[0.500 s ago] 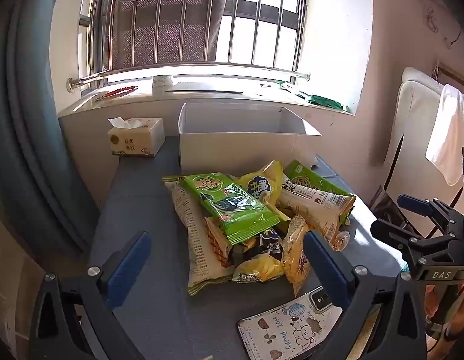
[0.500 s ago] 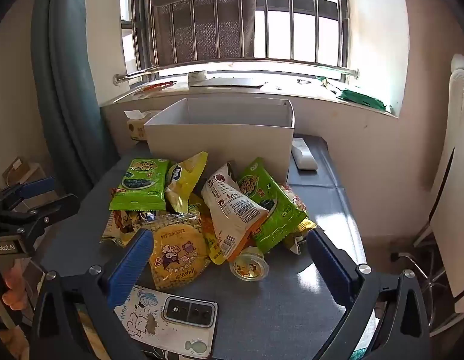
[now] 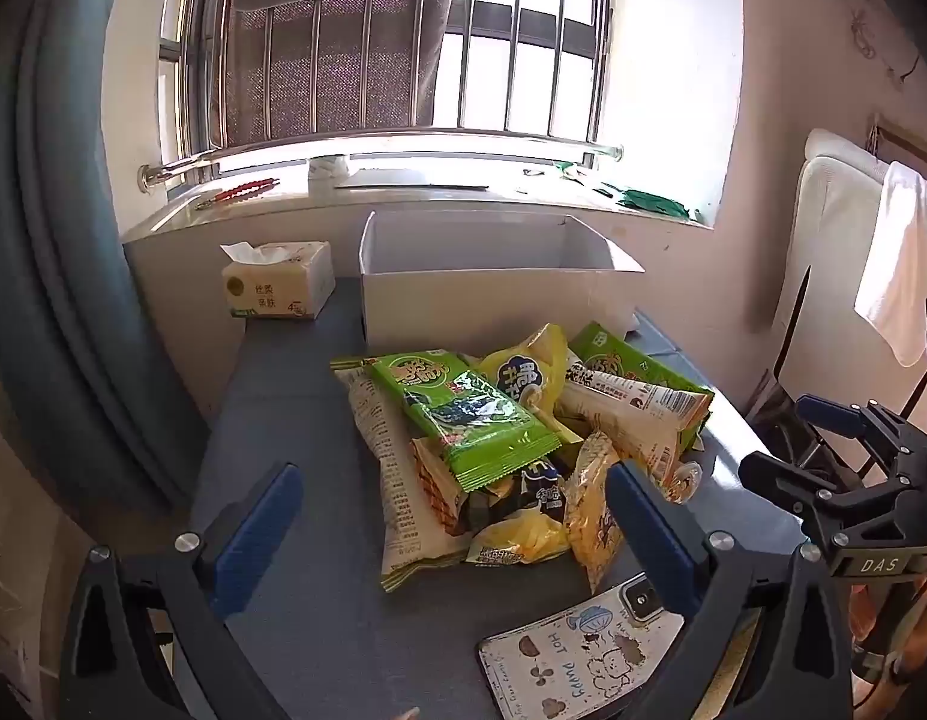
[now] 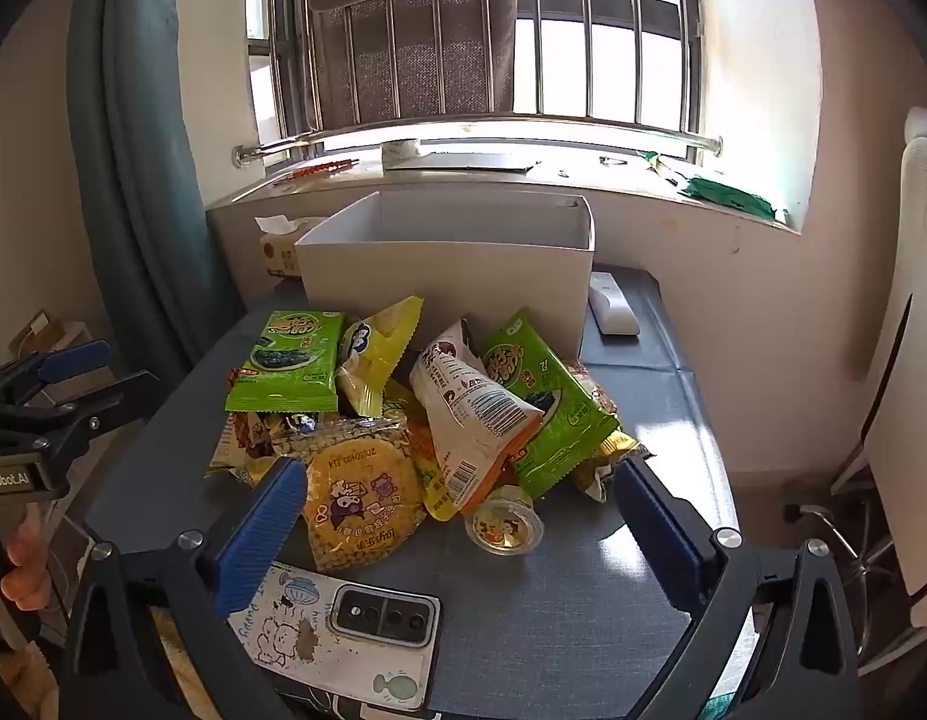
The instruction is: Organize snacks
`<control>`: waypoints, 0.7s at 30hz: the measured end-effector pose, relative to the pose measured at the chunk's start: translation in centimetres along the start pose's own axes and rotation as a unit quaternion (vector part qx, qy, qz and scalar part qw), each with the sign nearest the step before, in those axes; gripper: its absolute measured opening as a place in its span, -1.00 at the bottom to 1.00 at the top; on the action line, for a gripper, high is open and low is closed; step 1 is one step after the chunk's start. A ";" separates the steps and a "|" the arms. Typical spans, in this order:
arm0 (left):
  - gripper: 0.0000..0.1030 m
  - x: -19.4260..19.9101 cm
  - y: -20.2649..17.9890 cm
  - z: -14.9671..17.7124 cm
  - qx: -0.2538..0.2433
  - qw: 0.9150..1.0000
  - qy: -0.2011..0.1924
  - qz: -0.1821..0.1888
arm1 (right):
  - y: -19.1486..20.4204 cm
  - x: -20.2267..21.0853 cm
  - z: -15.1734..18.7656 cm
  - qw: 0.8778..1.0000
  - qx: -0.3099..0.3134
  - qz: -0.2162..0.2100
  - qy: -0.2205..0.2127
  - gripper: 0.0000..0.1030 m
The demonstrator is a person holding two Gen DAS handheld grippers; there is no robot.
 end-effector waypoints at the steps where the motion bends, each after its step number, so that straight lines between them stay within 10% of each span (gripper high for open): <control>1: 1.00 -0.1 0.0 0.0 0.000 1.000 0.001 0.000 | 0.1 0.0 0.0 1.000 0.000 0.000 0.000 1.00; 21: 1.00 -0.4 0.2 0.1 0.008 1.000 0.011 0.000 | -0.2 0.4 0.4 1.000 -0.008 -0.008 -0.001 1.00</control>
Point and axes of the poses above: each gripper's, at about its wrist camera, not at the fingertips, and x roughly against the way its jaws point, y to its left, z to its underside, the point moved 2 cm from there along -x, roughly the way its jaws point, and after that the axes turned 4 degrees about -x, right-handed, at the moved point
